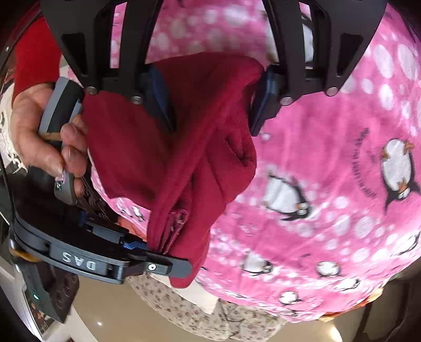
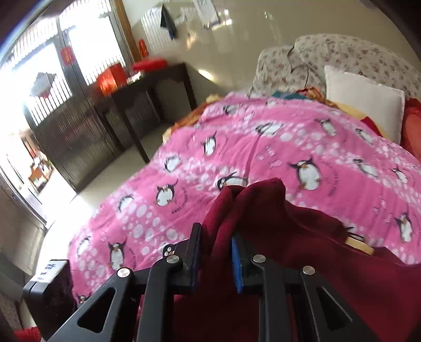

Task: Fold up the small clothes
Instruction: 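Lift and fold the bundle with the left gripper while the right gripper pinches the other end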

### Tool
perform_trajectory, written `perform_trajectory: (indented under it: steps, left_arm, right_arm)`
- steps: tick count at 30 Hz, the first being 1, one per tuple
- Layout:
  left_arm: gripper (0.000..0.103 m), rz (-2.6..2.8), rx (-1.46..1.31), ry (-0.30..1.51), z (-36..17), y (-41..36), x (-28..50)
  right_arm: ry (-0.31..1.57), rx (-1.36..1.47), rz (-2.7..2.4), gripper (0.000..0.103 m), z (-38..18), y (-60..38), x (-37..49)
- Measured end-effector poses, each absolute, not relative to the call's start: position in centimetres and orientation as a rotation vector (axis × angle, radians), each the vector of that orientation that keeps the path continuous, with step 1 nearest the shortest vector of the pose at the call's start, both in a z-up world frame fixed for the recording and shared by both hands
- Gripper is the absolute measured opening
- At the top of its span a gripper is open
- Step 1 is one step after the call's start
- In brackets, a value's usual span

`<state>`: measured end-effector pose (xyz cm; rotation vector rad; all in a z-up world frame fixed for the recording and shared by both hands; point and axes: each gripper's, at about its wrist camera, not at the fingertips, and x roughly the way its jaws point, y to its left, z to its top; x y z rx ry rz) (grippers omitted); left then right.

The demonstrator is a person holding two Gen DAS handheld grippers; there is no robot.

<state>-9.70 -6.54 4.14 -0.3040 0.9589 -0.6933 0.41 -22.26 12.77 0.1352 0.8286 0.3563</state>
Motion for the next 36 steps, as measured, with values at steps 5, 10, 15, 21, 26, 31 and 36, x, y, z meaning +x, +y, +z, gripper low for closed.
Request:
perform_trajectory:
  steps: [5,10,15,21,26,31,36]
  left_arm:
    - [0.035,-0.785,-0.265,0.872,8.4,-8.8,-12.2]
    - [0.035,-0.910,-0.174,0.789,12.4,-13.2,-15.1]
    - [0.035,-1.013,-0.104,0.816,12.5,-19.2,-16.3]
    - [0.035,-1.072,-0.027,0.863,11.3,-25.0,-18.0]
    - [0.035,-1.053,0.020,0.897,9.6,-27.9,-17.9]
    - [0.035,-1.036,0.036,0.920,8.9,-29.5,-18.0]
    - [0.035,-1.048,0.028,0.925,8.5,-29.1,-18.9]
  right_arm:
    - [0.741,0.209,0.353,0.017,15.4,-26.7,-2.8]
    - [0.669,0.273,0.310,0.015,17.8,-32.9,-6.5]
    - [0.636,0.328,0.230,0.014,17.8,-39.0,-10.8]
    - [0.648,0.403,0.155,0.014,15.4,-44.9,-14.4]
    - [0.682,0.446,0.126,0.014,12.7,-47.6,-15.0]
    - [0.710,0.477,0.094,0.014,10.5,-48.5,-14.6]
    - [0.694,0.466,0.088,0.014,11.3,-48.6,-15.3]
